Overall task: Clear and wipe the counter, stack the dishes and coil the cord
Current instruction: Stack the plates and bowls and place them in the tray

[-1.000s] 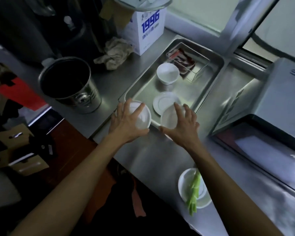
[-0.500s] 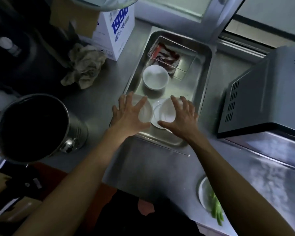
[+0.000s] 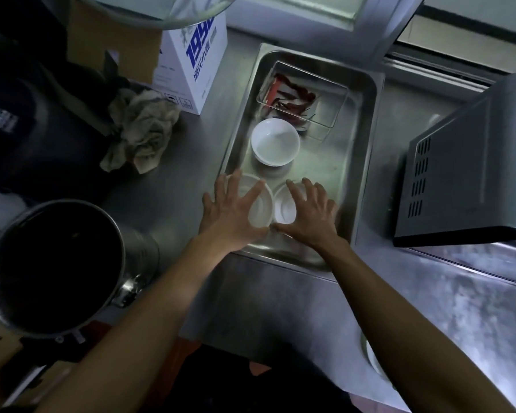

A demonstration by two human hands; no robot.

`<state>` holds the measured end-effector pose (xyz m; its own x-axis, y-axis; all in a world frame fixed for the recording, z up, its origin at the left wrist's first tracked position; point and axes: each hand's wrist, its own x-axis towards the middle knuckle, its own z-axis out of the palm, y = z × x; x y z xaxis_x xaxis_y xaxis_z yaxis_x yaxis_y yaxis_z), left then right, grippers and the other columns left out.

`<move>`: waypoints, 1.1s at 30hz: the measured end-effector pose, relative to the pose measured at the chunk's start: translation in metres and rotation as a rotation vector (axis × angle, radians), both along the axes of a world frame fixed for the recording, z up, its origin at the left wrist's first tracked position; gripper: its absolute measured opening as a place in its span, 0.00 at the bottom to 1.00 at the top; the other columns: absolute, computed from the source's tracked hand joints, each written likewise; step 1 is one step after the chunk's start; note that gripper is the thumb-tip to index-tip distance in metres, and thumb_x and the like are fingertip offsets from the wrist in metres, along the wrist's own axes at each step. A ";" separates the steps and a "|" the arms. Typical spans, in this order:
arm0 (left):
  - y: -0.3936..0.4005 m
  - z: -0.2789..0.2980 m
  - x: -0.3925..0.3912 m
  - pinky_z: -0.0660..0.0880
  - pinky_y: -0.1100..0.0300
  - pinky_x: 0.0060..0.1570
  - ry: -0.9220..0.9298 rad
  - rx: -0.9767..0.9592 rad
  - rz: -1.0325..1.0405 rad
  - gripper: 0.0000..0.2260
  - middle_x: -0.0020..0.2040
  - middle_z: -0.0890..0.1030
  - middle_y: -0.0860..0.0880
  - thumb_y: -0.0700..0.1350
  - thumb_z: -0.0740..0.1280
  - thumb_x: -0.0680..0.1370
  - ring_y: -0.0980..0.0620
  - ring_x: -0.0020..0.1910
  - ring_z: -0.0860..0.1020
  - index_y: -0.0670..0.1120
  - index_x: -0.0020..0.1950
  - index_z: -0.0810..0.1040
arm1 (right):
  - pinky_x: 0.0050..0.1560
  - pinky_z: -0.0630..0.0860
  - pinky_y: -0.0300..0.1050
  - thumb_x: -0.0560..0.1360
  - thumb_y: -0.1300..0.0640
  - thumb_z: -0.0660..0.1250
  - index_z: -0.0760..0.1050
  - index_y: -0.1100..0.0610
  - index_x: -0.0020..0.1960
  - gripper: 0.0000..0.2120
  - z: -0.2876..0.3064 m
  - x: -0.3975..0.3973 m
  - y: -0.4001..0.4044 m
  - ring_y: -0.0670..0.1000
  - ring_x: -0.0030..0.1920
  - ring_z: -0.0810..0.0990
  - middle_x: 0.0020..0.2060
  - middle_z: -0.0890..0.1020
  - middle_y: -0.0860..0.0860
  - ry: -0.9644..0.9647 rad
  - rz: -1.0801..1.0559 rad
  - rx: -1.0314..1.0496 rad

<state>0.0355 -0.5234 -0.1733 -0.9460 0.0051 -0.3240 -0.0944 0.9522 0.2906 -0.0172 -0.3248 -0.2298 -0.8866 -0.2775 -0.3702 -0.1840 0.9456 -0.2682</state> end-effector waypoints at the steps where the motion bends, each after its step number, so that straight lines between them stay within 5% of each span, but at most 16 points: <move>1: -0.001 -0.001 0.001 0.55 0.32 0.71 0.000 -0.003 0.004 0.45 0.80 0.44 0.51 0.69 0.70 0.67 0.39 0.79 0.44 0.65 0.78 0.50 | 0.72 0.54 0.71 0.64 0.26 0.70 0.46 0.40 0.78 0.53 -0.002 -0.001 -0.002 0.61 0.78 0.46 0.79 0.48 0.51 -0.007 0.008 -0.001; 12: 0.000 -0.007 0.005 0.55 0.34 0.72 0.012 -0.020 0.030 0.45 0.79 0.45 0.50 0.68 0.71 0.67 0.40 0.78 0.45 0.65 0.77 0.50 | 0.75 0.44 0.69 0.71 0.30 0.67 0.47 0.43 0.80 0.47 -0.012 -0.003 -0.004 0.58 0.80 0.38 0.81 0.41 0.51 -0.022 0.063 -0.044; 18: 0.017 -0.012 -0.003 0.52 0.33 0.74 0.023 0.021 -0.025 0.46 0.80 0.46 0.49 0.67 0.72 0.67 0.39 0.79 0.43 0.63 0.78 0.50 | 0.76 0.51 0.64 0.78 0.40 0.62 0.55 0.46 0.79 0.33 0.010 0.007 0.026 0.56 0.80 0.47 0.81 0.51 0.52 0.068 -0.059 -0.127; 24: 0.057 -0.023 -0.024 0.53 0.33 0.73 -0.009 0.039 -0.120 0.46 0.80 0.44 0.49 0.65 0.73 0.67 0.40 0.78 0.44 0.63 0.78 0.51 | 0.74 0.56 0.62 0.78 0.49 0.66 0.64 0.51 0.77 0.29 0.034 0.023 0.061 0.58 0.79 0.56 0.78 0.60 0.55 0.210 -0.127 -0.183; 33: 0.105 -0.051 -0.050 0.55 0.30 0.70 -0.049 -0.037 -0.194 0.48 0.80 0.45 0.46 0.69 0.72 0.66 0.37 0.78 0.47 0.63 0.79 0.50 | 0.75 0.57 0.64 0.77 0.54 0.65 0.65 0.52 0.76 0.28 0.043 0.040 0.094 0.59 0.79 0.55 0.78 0.61 0.56 0.254 -0.186 -0.192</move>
<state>-0.0148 -0.4182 -0.2244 -0.9117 0.1733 -0.3726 0.0790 0.9637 0.2550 0.0223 -0.2309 -0.1867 -0.9853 -0.1460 -0.0886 -0.0973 0.9061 -0.4117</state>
